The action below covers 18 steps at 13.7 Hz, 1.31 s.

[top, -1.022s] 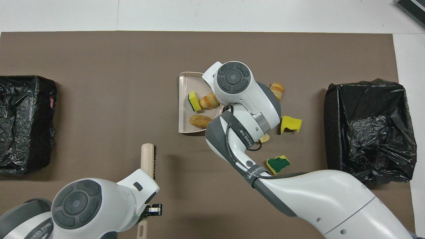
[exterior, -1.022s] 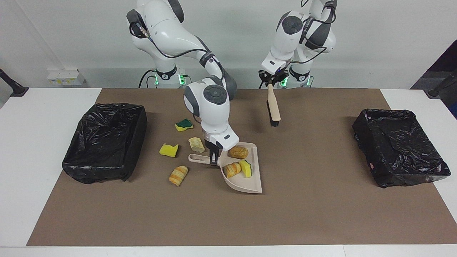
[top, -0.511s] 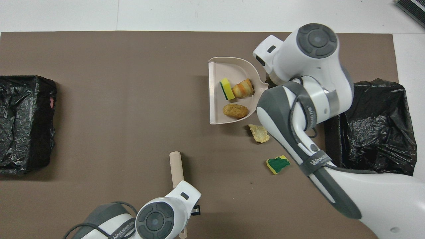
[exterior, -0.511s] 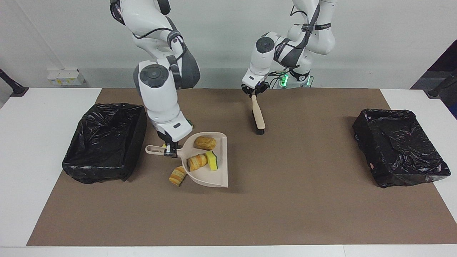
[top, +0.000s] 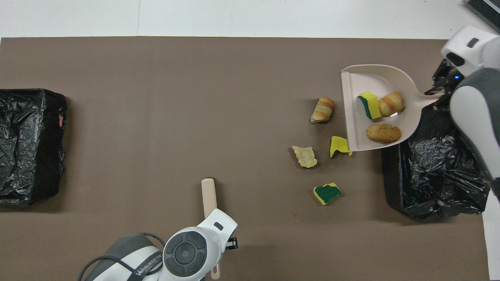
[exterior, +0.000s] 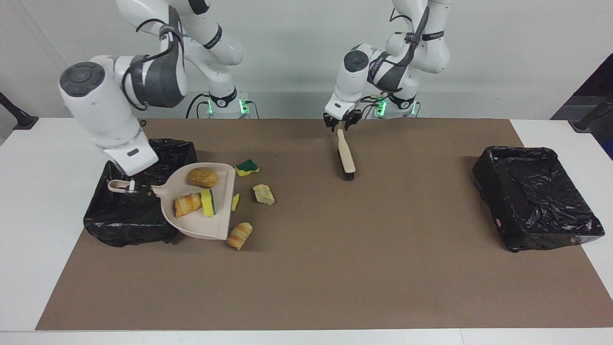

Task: Sweep and dump trash in bin
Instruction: 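Carry the loaded dustpan with the right gripper toward the nearby black bin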

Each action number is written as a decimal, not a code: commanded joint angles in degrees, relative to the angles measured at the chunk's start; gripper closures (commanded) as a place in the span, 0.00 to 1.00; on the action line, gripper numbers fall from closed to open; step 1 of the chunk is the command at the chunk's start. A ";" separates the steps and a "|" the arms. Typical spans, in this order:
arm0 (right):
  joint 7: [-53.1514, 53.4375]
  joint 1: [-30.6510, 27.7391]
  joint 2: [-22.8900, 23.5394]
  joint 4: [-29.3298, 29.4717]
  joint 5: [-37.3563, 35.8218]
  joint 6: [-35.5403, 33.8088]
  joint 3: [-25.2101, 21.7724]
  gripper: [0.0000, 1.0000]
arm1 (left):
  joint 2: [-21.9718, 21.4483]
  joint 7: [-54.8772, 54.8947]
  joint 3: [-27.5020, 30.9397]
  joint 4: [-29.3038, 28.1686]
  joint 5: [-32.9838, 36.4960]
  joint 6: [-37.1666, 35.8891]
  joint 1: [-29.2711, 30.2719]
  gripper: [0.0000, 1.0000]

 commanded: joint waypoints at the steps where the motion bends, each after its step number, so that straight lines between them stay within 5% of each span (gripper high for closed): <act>1: -9.17 -7.56 -5.24 -6.07 1.15 -0.32 0.81 1.00 | 1.09 0.36 0.80 2.34 -0.06 -1.23 1.66 0.00; 5: -21.23 -17.34 -10.60 -14.42 -0.51 5.27 0.37 1.00 | 0.04 6.84 0.97 9.45 0.29 -11.32 9.29 0.00; 10: -21.26 -18.85 -20.10 -33.41 -9.37 24.78 0.19 1.00 | -1.90 20.11 0.97 18.76 3.00 -22.57 23.00 0.00; 18: -4.30 -10.77 -20.28 -33.87 -31.08 23.50 0.54 1.00 | -1.64 41.99 1.15 32.04 6.79 -30.94 44.01 0.00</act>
